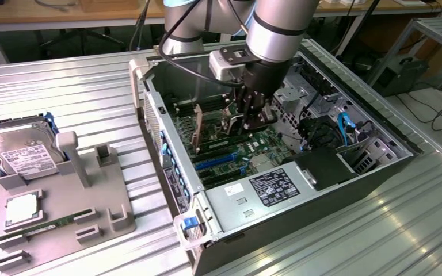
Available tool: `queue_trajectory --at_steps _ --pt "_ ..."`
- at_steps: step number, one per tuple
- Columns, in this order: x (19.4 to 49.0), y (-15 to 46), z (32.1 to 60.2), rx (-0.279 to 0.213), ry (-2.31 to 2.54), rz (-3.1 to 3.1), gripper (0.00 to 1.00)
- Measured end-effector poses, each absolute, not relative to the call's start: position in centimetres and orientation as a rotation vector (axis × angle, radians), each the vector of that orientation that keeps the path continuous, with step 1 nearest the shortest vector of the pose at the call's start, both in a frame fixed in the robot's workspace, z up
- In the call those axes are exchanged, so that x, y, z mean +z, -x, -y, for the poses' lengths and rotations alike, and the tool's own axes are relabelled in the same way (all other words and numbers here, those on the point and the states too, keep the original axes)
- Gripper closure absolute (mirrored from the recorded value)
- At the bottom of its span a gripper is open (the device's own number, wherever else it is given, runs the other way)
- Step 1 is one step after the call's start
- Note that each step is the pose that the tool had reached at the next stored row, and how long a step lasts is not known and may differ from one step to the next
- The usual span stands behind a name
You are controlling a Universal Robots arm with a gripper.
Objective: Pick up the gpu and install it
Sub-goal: 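Insert the gpu into the slot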
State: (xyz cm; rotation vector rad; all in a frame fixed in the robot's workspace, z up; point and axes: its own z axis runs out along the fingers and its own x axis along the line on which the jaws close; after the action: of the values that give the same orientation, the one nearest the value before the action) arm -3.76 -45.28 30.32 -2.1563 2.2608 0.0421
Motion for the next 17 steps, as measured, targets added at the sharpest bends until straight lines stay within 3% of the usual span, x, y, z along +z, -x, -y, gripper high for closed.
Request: queue_trajectory --at_steps 17 --pt "29.1 3.8 45.3 0.038 2.155 -2.257 0.73"
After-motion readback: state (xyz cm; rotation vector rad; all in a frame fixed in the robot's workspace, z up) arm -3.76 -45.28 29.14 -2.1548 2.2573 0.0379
